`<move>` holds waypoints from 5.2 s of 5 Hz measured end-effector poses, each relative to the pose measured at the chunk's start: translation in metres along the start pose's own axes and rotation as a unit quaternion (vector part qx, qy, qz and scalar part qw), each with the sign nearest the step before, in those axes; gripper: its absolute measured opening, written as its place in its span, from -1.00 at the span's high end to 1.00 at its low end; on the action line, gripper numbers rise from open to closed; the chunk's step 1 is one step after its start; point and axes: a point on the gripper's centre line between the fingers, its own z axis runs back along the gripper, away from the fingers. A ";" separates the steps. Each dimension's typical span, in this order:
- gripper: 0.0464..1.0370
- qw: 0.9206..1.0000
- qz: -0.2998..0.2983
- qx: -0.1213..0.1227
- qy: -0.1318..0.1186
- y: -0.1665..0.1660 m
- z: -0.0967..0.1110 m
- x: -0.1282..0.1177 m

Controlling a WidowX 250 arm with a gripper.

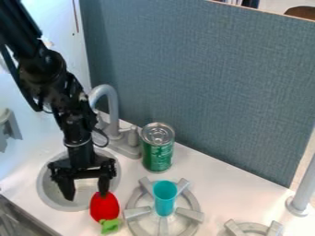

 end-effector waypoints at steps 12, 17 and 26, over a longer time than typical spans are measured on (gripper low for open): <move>-0.10 0.914 -0.394 0.094 0.017 -0.095 0.003 -0.074; -0.10 0.822 -0.563 0.082 0.035 -0.166 -0.035 -0.097; -0.93 0.893 -0.437 0.111 -0.012 -0.080 0.069 -0.033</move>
